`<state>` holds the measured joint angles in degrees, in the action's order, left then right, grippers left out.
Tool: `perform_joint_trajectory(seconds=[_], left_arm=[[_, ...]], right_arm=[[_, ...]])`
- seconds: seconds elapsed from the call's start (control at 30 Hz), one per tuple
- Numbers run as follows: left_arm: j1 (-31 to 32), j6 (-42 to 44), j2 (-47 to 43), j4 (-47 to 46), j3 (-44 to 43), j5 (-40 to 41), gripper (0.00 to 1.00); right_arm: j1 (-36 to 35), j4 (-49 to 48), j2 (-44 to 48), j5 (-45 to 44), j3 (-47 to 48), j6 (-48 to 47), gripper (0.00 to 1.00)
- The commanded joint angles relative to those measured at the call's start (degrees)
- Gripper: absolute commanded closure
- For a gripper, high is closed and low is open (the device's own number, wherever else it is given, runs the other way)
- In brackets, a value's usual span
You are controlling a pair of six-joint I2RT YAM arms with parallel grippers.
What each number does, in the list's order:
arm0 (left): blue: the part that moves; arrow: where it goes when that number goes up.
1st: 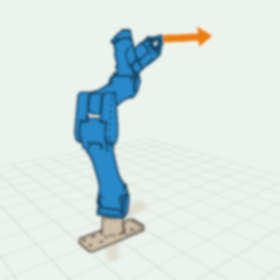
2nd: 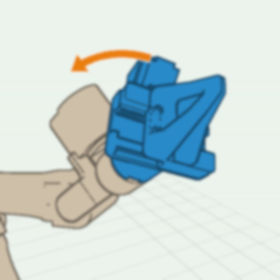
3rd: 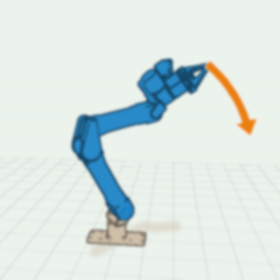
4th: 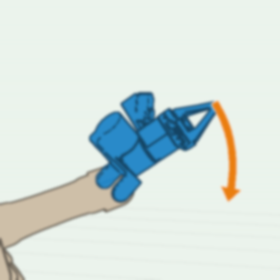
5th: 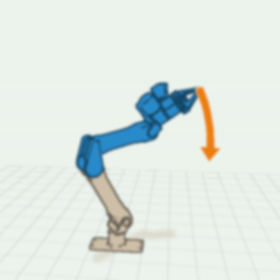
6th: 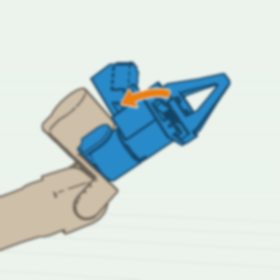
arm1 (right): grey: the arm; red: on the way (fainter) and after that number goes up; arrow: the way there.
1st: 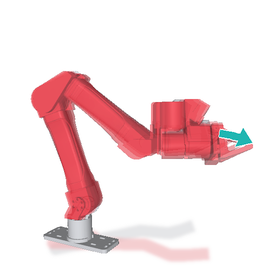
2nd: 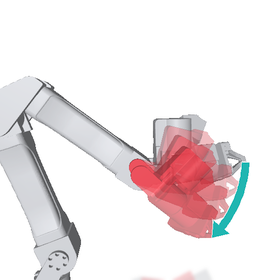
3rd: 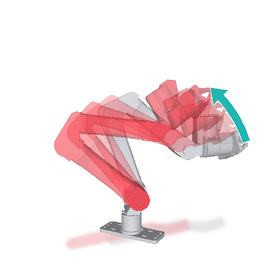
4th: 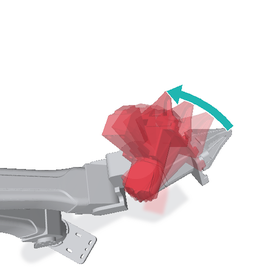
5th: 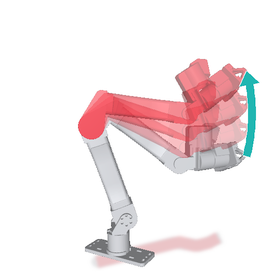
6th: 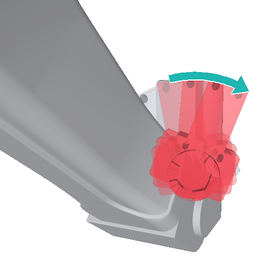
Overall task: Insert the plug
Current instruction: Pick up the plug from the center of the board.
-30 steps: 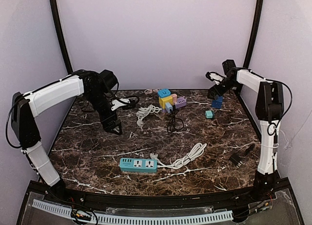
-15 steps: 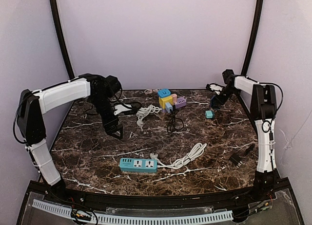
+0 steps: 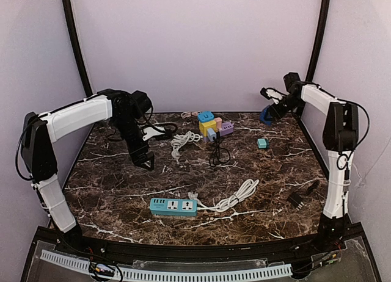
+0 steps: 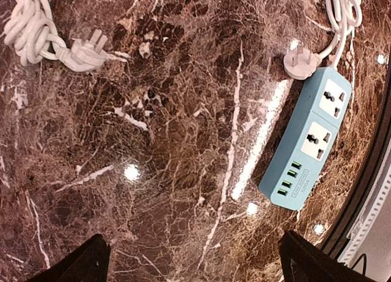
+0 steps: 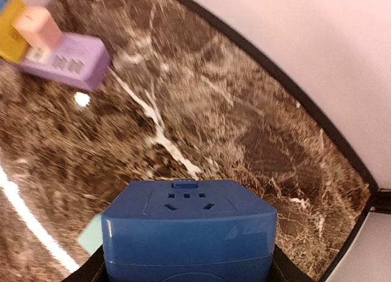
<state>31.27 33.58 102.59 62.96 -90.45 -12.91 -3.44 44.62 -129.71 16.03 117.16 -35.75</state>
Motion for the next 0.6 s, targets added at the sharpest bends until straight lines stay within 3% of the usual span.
perform_joint_trajectory(seconds=[0.0,0.23,0.47,0.57], left_arm=[[-0.64,-0.74,-4.37,1.77,-3.55,0.26,0.01],[-0.86,-2.11,-10.02,4.61,-12.0,-0.99,0.01],[-0.86,-4.9,-14.99,7.47,-21.84,-7.59,0.01],[-0.77,-4.76,-18.18,5.89,-22.97,-11.58,0.02]], right_arm=[[-5.8,-4.1,17.05,12.88,-3.01,7.32,0.99],[-24.39,-26.78,38.87,16.43,-19.35,19.69,1.0],[-35.17,-53.74,47.0,27.43,-31.34,35.44,1.0],[-38.22,-58.84,47.21,28.64,-32.22,41.76,1.0]])
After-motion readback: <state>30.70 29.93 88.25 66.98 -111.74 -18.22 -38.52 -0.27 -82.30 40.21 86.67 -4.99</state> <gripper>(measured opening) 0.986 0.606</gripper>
